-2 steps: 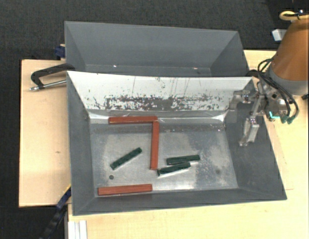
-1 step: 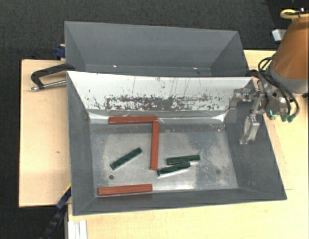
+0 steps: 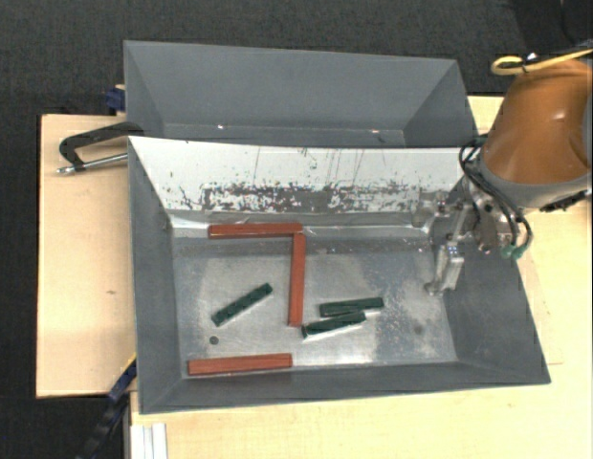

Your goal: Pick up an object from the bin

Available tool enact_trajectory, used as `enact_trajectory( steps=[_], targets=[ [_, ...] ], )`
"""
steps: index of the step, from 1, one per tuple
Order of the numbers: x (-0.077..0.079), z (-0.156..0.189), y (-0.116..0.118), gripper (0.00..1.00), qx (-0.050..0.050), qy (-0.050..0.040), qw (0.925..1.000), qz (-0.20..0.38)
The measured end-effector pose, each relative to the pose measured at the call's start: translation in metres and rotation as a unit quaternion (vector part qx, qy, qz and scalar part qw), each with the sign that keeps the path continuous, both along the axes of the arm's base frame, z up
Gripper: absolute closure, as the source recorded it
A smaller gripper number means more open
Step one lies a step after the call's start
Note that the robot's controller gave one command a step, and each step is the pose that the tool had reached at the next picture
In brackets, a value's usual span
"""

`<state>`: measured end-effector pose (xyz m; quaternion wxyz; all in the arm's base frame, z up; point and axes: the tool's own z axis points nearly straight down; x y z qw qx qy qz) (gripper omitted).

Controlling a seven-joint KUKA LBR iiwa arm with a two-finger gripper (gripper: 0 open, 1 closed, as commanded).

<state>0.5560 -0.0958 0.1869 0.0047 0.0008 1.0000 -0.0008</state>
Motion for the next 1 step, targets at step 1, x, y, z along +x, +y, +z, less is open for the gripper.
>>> enact_trajectory(
  steps=[1],
  targets=[
    [-0.0157,-0.0642,0.0131,0.00,0.000,0.0022,0.9968,0.080]
  ],
)
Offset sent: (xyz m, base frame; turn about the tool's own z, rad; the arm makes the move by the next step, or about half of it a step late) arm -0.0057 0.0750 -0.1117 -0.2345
